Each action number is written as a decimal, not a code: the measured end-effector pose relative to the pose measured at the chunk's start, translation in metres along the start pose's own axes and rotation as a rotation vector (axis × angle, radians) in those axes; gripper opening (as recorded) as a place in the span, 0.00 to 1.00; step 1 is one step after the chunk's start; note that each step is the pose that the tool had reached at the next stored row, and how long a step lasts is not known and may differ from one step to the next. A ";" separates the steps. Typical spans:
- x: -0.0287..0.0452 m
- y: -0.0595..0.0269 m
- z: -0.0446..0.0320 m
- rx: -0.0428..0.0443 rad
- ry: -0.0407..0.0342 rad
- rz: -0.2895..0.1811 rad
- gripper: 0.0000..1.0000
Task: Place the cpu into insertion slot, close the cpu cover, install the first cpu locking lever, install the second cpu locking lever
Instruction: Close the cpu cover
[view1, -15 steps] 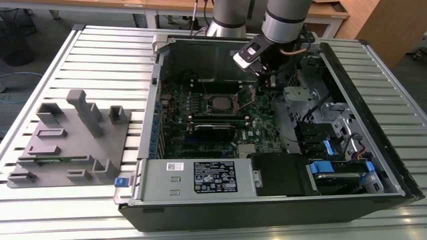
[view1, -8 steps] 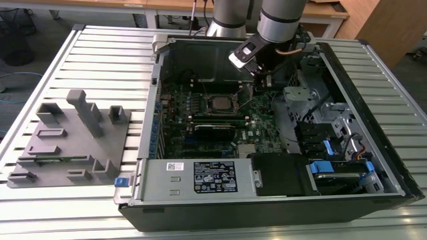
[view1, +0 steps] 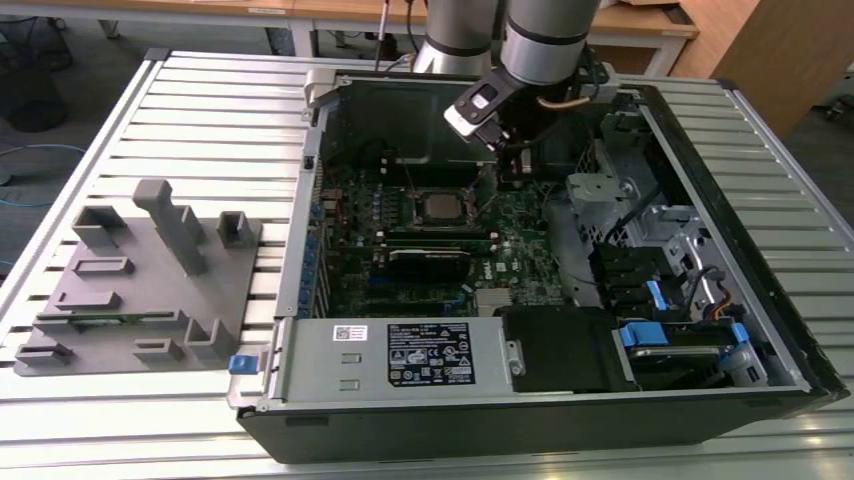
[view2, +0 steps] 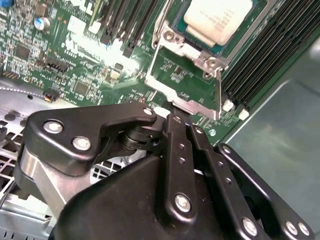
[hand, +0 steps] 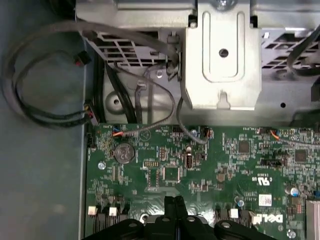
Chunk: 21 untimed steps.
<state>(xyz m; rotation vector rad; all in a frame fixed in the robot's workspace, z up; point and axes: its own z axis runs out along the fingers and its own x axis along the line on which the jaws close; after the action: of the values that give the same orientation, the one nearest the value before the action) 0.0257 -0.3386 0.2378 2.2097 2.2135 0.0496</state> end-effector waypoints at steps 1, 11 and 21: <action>0.0000 -0.0020 0.0000 -0.0008 0.0000 0.000 0.11; 0.0005 -0.0228 -0.0004 -0.0086 -0.0010 0.000 0.11; 0.0013 -0.0468 -0.0008 -0.0192 -0.0024 0.000 0.11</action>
<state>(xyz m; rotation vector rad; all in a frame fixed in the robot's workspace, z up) -0.0211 -0.3373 0.2372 2.1984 2.2027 0.0678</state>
